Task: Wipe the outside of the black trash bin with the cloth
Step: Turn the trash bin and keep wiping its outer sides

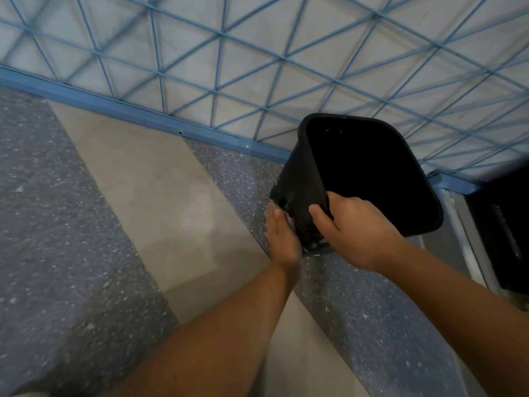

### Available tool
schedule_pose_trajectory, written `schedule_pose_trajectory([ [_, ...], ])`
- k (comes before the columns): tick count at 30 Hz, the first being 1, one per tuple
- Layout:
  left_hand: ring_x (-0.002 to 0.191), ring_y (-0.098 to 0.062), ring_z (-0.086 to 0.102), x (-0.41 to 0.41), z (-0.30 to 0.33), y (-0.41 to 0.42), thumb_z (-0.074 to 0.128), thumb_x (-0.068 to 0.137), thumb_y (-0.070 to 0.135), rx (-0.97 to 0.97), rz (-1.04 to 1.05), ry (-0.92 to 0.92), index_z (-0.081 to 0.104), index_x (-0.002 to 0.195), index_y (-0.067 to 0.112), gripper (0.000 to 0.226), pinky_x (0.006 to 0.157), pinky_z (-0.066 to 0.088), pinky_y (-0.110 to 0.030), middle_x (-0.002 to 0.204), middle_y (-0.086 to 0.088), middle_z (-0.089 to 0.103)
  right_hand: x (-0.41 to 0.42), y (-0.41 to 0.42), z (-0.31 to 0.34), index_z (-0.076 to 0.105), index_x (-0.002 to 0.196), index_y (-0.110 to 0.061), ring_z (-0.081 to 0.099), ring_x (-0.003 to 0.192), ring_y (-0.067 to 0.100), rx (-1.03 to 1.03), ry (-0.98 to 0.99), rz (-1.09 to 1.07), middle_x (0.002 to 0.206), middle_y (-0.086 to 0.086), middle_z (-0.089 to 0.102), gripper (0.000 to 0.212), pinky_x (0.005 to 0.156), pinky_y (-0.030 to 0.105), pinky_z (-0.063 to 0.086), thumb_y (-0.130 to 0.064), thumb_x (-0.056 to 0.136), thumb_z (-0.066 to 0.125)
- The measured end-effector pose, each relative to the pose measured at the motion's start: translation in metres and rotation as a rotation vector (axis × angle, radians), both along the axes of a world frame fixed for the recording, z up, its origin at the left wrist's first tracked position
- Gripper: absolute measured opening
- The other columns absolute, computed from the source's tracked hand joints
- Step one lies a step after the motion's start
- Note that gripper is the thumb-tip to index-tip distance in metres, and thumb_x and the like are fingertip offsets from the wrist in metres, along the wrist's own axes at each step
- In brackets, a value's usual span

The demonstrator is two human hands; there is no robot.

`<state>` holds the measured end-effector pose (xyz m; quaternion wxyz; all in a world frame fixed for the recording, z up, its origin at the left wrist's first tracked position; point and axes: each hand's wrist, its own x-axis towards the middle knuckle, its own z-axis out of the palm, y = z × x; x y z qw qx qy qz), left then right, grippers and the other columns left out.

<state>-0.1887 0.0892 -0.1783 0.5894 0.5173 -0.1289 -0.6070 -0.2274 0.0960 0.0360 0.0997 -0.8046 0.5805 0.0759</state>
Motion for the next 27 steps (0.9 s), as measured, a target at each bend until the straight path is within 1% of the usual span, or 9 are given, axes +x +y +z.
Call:
schedule_pose_trajectory([
  [2, 0.156, -0.012, 0.03, -0.004, 0.017, 0.007, 0.04, 0.08, 0.095, 0.015, 0.003, 0.046, 0.04, 0.156, 0.041, 0.093, 0.13, 0.022, -0.048, 0.166, 0.01, 0.038, -0.001, 0.0, 0.0, 0.052, 0.09, -0.016, 0.062, 0.068, 0.025, -0.006, -0.012, -0.003, 0.074, 0.006, 0.062, 0.032, 0.067, 0.042, 0.052, -0.043, 0.099, 0.036],
  [5, 0.156, -0.015, 0.031, -0.002, 0.045, 0.031, 0.033, 0.107, 0.054, -0.03, 0.009, -0.099, 0.039, 0.159, 0.026, 0.059, 0.13, 0.024, -0.043, 0.166, 0.003, 0.04, -0.004, 0.002, 0.0, 0.051, 0.085, -0.017, 0.06, 0.062, 0.022, -0.01, -0.03, 0.017, 0.068, 0.003, 0.059, 0.033, 0.063, 0.043, 0.052, -0.043, 0.099, 0.036],
  [9, 0.156, -0.021, 0.033, 0.007, 0.031, 0.01, 0.036, 0.088, 0.072, 0.093, 0.032, -0.022, 0.04, 0.157, 0.033, 0.08, 0.129, 0.026, -0.049, 0.165, -0.001, 0.041, -0.005, 0.002, -0.001, 0.051, 0.083, -0.017, 0.058, 0.061, 0.022, -0.017, -0.023, 0.023, 0.065, 0.004, 0.057, 0.033, 0.063, 0.044, 0.052, -0.043, 0.099, 0.037],
  [12, 0.157, -0.018, 0.03, -0.002, 0.033, 0.018, 0.036, 0.094, 0.074, -0.034, 0.02, -0.091, 0.04, 0.159, 0.031, 0.078, 0.13, 0.024, -0.049, 0.166, 0.003, 0.041, -0.006, 0.0, -0.001, 0.05, 0.082, -0.017, 0.058, 0.06, 0.023, -0.018, -0.019, 0.028, 0.064, 0.004, 0.056, 0.034, 0.062, 0.044, 0.052, -0.044, 0.098, 0.037],
  [15, 0.159, -0.014, 0.025, -0.001, 0.018, 0.023, 0.033, 0.09, 0.082, -0.103, -0.001, -0.181, 0.032, 0.163, 0.024, 0.093, 0.131, 0.021, -0.048, 0.17, 0.003, 0.032, -0.007, 0.003, 0.0, 0.049, 0.084, -0.017, 0.058, 0.059, 0.023, -0.024, 0.0, 0.038, 0.063, 0.004, 0.055, 0.033, 0.061, 0.044, 0.052, -0.044, 0.098, 0.036],
  [18, 0.16, -0.011, 0.02, 0.004, 0.026, 0.013, 0.031, 0.094, 0.067, -0.032, -0.026, -0.138, 0.029, 0.163, 0.026, 0.08, 0.132, 0.019, -0.042, 0.172, 0.007, 0.026, -0.006, 0.004, 0.0, 0.048, 0.087, -0.018, 0.057, 0.057, 0.021, -0.025, 0.004, 0.03, 0.063, 0.003, 0.055, 0.031, 0.06, 0.044, 0.052, -0.044, 0.099, 0.035],
  [21, 0.16, -0.004, 0.013, 0.003, 0.033, 0.029, 0.028, 0.11, 0.046, -0.191, -0.074, -0.256, 0.021, 0.164, 0.024, 0.059, 0.132, 0.014, -0.031, 0.171, 0.014, 0.018, -0.005, 0.003, 0.001, 0.049, 0.089, -0.019, 0.058, 0.059, 0.021, -0.017, 0.013, 0.022, 0.064, 0.002, 0.056, 0.031, 0.061, 0.044, 0.053, -0.044, 0.099, 0.035],
  [23, 0.161, -0.009, 0.01, 0.01, 0.02, 0.026, 0.024, 0.113, 0.034, -0.163, -0.119, -0.321, 0.017, 0.164, 0.02, 0.053, 0.133, 0.01, -0.034, 0.169, 0.012, 0.016, -0.005, 0.004, 0.001, 0.05, 0.09, -0.019, 0.059, 0.06, 0.02, -0.023, 0.018, 0.017, 0.066, 0.002, 0.057, 0.031, 0.061, 0.043, 0.053, -0.044, 0.099, 0.034],
  [27, 0.161, -0.009, 0.012, 0.012, 0.031, 0.017, 0.026, 0.11, 0.046, -0.145, -0.126, -0.239, 0.019, 0.165, 0.025, 0.059, 0.132, 0.012, -0.036, 0.173, 0.009, 0.018, -0.005, 0.002, -0.001, 0.051, 0.091, -0.019, 0.059, 0.061, 0.021, -0.05, 0.017, 0.014, 0.066, 0.002, 0.057, 0.033, 0.061, 0.043, 0.053, -0.045, 0.098, 0.034],
])
